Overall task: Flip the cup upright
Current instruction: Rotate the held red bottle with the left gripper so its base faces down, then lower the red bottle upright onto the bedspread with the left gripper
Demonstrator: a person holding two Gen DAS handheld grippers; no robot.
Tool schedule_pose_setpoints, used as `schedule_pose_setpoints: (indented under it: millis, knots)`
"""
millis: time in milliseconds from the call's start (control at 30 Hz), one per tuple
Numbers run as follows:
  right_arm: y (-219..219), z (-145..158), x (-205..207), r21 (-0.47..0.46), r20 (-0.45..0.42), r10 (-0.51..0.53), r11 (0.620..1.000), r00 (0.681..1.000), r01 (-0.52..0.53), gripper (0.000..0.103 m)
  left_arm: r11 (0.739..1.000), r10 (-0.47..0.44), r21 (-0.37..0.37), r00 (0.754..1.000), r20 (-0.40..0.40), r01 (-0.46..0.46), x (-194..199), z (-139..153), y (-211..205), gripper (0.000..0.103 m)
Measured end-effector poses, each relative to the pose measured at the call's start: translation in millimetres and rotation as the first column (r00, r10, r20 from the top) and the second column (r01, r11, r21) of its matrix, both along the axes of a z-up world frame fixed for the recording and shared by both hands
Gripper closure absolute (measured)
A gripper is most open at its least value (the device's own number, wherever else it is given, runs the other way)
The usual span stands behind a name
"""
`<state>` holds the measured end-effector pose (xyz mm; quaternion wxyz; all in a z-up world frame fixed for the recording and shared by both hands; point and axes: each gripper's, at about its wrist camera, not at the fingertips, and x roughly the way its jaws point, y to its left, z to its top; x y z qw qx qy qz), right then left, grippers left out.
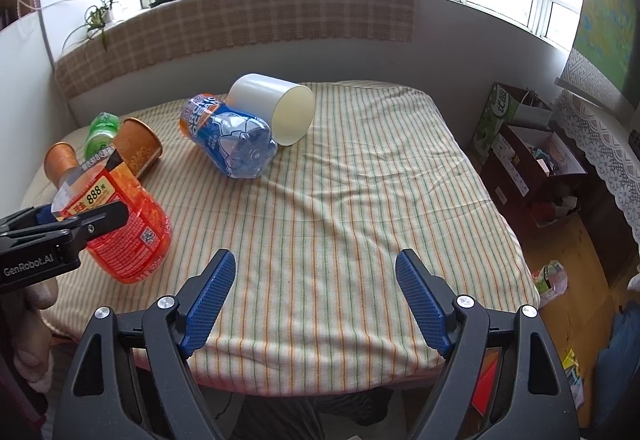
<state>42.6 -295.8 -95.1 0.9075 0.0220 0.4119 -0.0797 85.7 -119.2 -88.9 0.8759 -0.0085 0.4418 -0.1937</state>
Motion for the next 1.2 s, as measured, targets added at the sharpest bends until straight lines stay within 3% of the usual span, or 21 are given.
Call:
schedule_pose_setpoints:
  millis: [200,800,1033,1200]
  knots:
    - [2.6,2.1,0.1,-0.003,0.003,0.003,1.0,1.0,-0.003,0.021,0.999,-0.024,-0.036,0.999,-0.041,0.022,-2.0,-1.9,2.9,0.017]
    - [11.5,7.5,0.1,0.002,0.019,0.027,1.0,0.999,-0.027,0.021,0.999,-0.041,-0.036,0.997,-0.068,0.038,-23.1,-13.1,23.7,0.013]
    - [12.8,10.8,-1.0,0.005,0.029,0.03,1.0,0.999,-0.03,0.021,1.0,-0.008,-0.013,0.999,-0.051,0.007,-36.4,-11.1,42.9,0.013]
    - [19.2,12.9,-1.8,0.012,0.042,0.048,0.999,0.998,-0.049,0.021,0.999,0.038,0.012,0.999,0.008,-0.038,-48.9,-1.0,61.6,0.013]
